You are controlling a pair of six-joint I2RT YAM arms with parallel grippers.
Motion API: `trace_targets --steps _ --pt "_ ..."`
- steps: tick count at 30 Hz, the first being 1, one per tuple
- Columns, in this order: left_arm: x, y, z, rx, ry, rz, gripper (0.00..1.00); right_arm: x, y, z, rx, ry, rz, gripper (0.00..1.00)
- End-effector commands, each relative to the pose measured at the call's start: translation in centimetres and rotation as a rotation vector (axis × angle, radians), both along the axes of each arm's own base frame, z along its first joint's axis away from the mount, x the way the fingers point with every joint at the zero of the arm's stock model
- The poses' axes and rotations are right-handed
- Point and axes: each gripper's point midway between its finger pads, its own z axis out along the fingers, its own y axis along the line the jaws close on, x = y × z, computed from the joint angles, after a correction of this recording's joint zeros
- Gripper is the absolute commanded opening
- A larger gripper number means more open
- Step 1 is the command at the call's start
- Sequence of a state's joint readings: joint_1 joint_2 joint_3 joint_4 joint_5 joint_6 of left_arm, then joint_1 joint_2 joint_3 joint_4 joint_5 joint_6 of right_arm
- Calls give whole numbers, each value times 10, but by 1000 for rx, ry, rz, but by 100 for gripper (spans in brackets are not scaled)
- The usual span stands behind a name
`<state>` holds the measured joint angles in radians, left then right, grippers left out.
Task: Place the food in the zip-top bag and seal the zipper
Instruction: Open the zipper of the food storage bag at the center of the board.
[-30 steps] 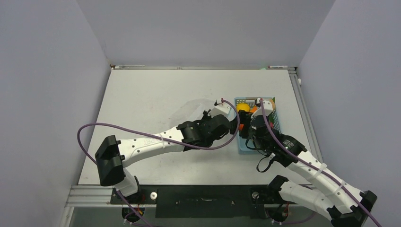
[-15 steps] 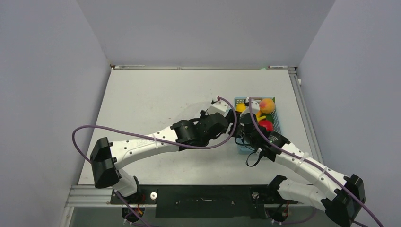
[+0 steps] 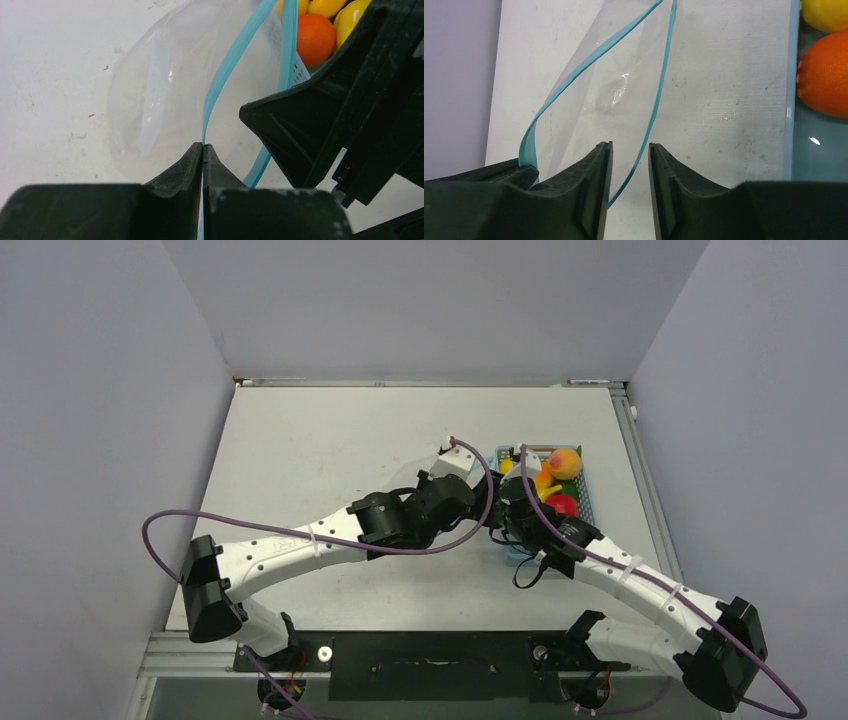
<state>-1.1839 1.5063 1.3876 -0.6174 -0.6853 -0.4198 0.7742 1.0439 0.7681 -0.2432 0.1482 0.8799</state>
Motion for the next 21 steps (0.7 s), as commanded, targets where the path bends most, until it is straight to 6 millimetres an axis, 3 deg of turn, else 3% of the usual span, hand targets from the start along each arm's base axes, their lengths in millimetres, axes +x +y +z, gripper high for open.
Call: trace_targets --steps 1,6,13,18,21 --pt "-2 -4 38 -119 -25 -1 0 4 10 7 41 -25 3 30" --pt "-3 -1 36 -116 -21 1 0 5 11 7 29 -26 5 6" --pt "1 6 31 -85 -31 30 1 3 11 13 17 -54 13 5" --pt "5 8 31 -60 -46 43 18 0 13 20 5 -73 24 5" --pt "8 7 30 -39 -52 45 23 -3 15 23 -3 -83 31 5"
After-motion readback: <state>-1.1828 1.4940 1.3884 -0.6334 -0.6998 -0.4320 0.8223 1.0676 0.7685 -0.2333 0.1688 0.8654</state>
